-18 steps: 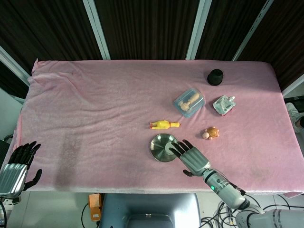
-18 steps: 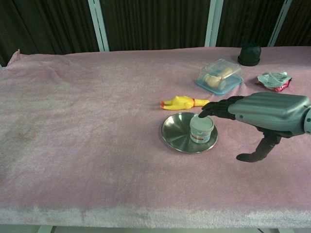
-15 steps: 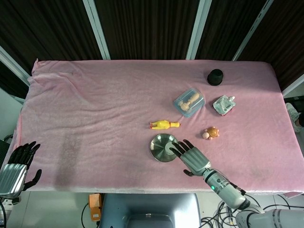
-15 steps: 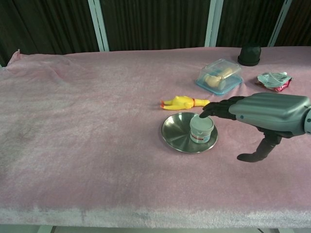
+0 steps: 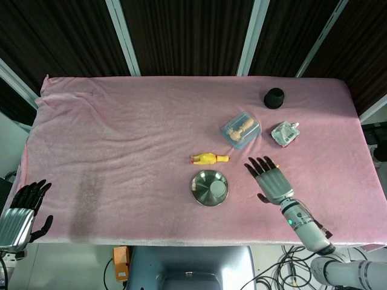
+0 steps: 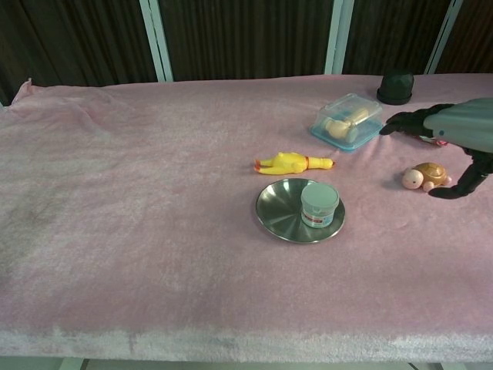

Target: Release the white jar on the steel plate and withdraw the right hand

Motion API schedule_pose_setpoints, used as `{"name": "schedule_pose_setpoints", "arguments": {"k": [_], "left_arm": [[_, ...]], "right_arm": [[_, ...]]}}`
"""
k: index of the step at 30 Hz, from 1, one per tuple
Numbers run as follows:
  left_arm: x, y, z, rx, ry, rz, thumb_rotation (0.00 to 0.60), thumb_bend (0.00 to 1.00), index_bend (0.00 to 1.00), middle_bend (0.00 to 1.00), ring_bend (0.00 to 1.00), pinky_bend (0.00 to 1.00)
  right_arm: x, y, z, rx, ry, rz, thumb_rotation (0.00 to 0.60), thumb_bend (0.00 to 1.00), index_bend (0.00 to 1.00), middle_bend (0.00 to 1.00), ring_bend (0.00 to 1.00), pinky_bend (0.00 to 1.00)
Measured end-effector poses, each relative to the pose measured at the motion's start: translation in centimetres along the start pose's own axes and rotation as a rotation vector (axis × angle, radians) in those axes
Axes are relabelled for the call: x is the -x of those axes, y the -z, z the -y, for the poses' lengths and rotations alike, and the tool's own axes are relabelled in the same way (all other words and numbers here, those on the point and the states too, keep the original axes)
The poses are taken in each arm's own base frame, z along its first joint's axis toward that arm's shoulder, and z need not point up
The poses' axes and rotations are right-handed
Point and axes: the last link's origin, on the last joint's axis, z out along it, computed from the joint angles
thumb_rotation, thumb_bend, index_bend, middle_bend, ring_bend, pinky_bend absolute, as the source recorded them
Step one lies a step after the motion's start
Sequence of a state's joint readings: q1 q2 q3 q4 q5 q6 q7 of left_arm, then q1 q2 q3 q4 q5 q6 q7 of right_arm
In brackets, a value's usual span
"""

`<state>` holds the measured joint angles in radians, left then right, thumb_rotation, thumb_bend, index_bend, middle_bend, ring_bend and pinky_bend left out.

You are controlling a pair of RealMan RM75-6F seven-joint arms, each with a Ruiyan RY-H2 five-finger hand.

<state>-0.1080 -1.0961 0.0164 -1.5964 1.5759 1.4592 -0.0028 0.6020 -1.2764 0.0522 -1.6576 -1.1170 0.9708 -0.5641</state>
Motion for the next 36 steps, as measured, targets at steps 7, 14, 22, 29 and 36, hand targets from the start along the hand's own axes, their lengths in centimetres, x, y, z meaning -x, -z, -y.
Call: {"name": "schedule_pose_setpoints", "arguments": {"k": [7,14,22,29,36], "left_arm": [[0.1,-0.3,0.0,0.001,0.005,0.006,0.6,0.42,0.0,0.02,0.0,0.09],[0.2,-0.6,0.1,-0.009,0.005,0.006,0.6,0.42,0.0,0.03,0.0,0.09],[0.1,-0.7,0.5,-0.038,0.005,-0.003,0.6,0.42,0.0,0.03,0.0,0.09],[0.0,-0.6,0.7,-0.043,0.008,-0.004,0.6,0.42,0.0,0.03,0.0,0.09],[-0.1,-0.5,0.8,-0.046,0.01,-0.006,0.6,0.42,0.0,0.03,0.0,0.09]], "right_arm": [[0.6,-1.4,-5.1,0.147,0.028,0.039,0.6,0.44,0.26,0.0,0.0,0.0],[2.2,-3.2,-6.6,0.182,0.021,0.104,0.6,0.44,0.34,0.0,0.0,0.0],[3.2,-5.4,-5.7,0.162,0.003,0.125,0.6,0.44,0.42,0.0,0.0,0.0],[3.5,-6.1,-5.5,0.161,0.001,0.124,0.6,0.44,0.5,0.0,0.0,0.0],[3.8,-6.7,-5.1,0.163,0.004,0.124,0.6,0.48,0.64,0.0,0.0,0.0]]}}
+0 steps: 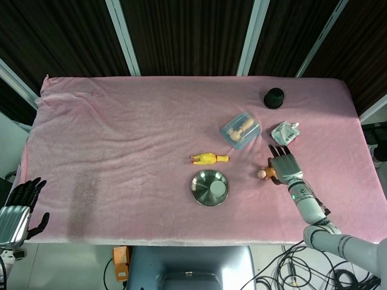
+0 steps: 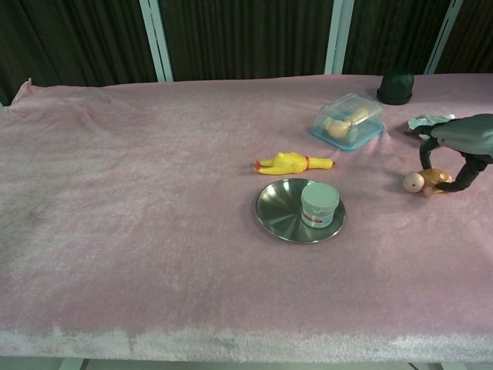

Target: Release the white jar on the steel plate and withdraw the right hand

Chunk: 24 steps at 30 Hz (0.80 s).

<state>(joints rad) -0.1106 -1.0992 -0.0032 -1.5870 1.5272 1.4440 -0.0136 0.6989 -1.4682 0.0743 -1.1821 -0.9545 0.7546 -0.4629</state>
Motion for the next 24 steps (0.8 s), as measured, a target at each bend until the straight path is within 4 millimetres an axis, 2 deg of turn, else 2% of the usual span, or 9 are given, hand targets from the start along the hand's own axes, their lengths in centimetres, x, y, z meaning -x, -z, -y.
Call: {"name": "schedule_pose_setpoints", "arguments": {"k": [6,8,11,13,18,20,24], "left_arm": [[0.0,0.1,0.0,0.005,0.002,-0.002,0.6,0.42,0.0,0.03,0.0,0.09],[0.0,0.1,0.0,0.007,0.002,-0.002,0.6,0.42,0.0,0.03,0.0,0.09],[-0.1,0.1,0.0,0.007,0.003,-0.002,0.6,0.42,0.0,0.03,0.0,0.09],[-0.1,0.1,0.0,0.006,0.003,-0.002,0.6,0.42,0.0,0.03,0.0,0.09],[-0.1,0.1,0.0,0.005,0.004,-0.001,0.6,0.42,0.0,0.03,0.0,0.09],[-0.1,0.1,0.0,0.008,0.005,-0.003,0.6,0.42,0.0,0.03,0.0,0.09],[-0.1,0.1,-0.1,0.013,0.004,-0.005,0.6,0.42,0.0,0.03,0.0,0.09]], "right_arm": [[0.0,-0.1,0.2,0.01,0.013,-0.023,0.6,0.62,0.85,0.04,0.0,0.0],[0.0,-0.1,0.2,0.018,0.019,-0.026,0.6,0.63,0.88,0.05,0.0,0.0],[0.1,-0.1,0.3,0.027,0.024,-0.023,0.6,0.63,0.86,0.06,0.0,0.0],[0.1,0.0,0.4,0.026,0.026,-0.022,0.6,0.63,0.76,0.06,0.0,0.0],[0.1,0.3,0.3,0.018,0.02,-0.006,0.6,0.6,0.15,0.0,0.0,0.0],[0.0,0.6,0.3,0.015,0.012,-0.005,0.6,0.57,0.08,0.0,0.0,0.0],[-0.4,1.3,0.2,0.01,-0.005,-0.007,0.6,0.53,0.05,0.0,0.0,0.0]]}}
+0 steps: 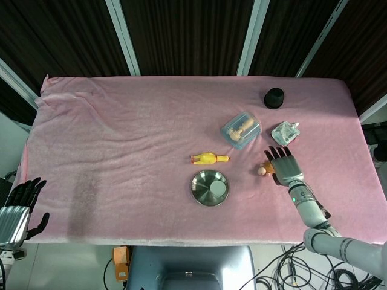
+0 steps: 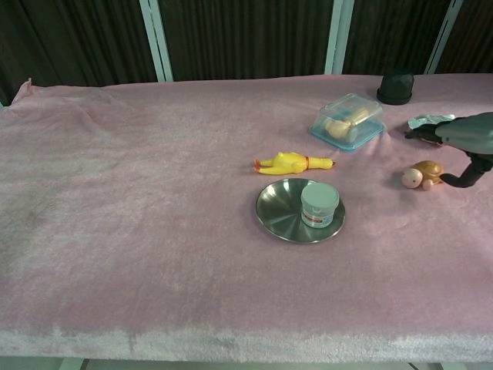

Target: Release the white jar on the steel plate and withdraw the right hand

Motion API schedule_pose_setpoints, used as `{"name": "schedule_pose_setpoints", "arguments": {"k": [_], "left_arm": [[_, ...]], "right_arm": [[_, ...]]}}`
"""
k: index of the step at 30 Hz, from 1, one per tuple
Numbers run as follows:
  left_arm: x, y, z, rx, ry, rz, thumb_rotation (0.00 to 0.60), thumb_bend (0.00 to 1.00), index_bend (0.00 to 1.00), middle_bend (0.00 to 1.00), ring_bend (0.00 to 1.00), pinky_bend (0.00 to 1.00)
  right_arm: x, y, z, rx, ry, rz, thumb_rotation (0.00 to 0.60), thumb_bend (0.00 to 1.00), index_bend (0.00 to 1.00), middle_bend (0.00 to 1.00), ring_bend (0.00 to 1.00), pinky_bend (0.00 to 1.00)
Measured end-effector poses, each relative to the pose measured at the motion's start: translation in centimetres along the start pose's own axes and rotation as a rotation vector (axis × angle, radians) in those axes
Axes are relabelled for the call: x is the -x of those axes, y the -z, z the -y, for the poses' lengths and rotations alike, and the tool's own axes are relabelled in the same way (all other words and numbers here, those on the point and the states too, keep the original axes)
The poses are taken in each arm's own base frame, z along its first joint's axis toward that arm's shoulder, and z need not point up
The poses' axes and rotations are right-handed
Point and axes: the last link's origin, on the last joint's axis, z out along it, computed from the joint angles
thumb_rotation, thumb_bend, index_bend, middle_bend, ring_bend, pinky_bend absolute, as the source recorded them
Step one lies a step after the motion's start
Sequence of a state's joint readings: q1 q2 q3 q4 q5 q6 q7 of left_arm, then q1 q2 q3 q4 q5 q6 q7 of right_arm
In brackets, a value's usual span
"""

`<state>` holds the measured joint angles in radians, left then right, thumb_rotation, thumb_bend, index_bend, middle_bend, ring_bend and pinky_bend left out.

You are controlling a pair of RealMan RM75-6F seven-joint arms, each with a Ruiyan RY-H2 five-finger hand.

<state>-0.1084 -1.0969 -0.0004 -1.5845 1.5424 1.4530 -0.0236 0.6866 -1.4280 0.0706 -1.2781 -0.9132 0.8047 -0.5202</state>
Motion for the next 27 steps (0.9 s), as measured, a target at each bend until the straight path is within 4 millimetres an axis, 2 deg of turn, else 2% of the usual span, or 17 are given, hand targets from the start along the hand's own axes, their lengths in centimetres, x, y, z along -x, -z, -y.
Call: {"name": "schedule_pose_setpoints", "arguments": {"k": [5,9,12,17,20,22,24,27], "left_arm": [[-0.1,0.2,-0.2,0.013,-0.002,-0.001,0.6,0.42,0.0,0.03,0.0,0.08],[-0.2,0.4,-0.2,0.01,-0.002,-0.011,0.6,0.42,0.0,0.03,0.0,0.08],[-0.3,0.4,-0.2,0.009,-0.004,-0.025,0.6,0.42,0.0,0.02,0.0,0.08],[-0.5,0.6,-0.5,0.024,-0.011,-0.061,0.6,0.42,0.0,0.0,0.0,0.05],[-0.6,0.7,-0.7,0.038,-0.019,-0.076,0.6,0.42,0.0,0.0,0.0,0.04],[-0.5,0.7,-0.7,0.039,-0.021,-0.076,0.6,0.42,0.0,0.0,0.0,0.03],[-0.4,0.8,-0.8,0.046,-0.019,-0.072,0.6,0.42,0.0,0.0,0.0,0.03],[-0.3,1.2,-1.1,0.066,-0.01,-0.05,0.6,0.42,0.0,0.0,0.0,0.03]], "right_arm": [[-0.8,2.3,0.0,-0.021,-0.016,-0.038,0.6,0.51,0.01,0.0,0.0,0.0],[-1.4,5.9,-0.3,-0.035,-0.033,-0.113,0.6,0.42,0.0,0.0,0.0,0.0],[-1.3,9.5,-1.6,-0.005,-0.044,-0.203,0.6,0.34,0.0,0.0,0.0,0.0],[0.2,17.5,-4.2,0.079,-0.126,-0.377,0.6,0.33,0.0,0.0,0.0,0.0],[0.7,21.7,-4.6,0.076,-0.153,-0.471,0.6,0.33,0.0,0.0,0.0,0.0],[1.0,23.7,-4.6,0.065,-0.167,-0.514,0.6,0.33,0.0,0.0,0.0,0.0],[1.4,24.7,-4.8,0.07,-0.168,-0.525,0.6,0.33,0.0,0.0,0.0,0.0],[1.7,24.6,-4.9,0.059,-0.177,-0.496,0.6,0.33,0.0,0.0,0.0,0.0]]}}
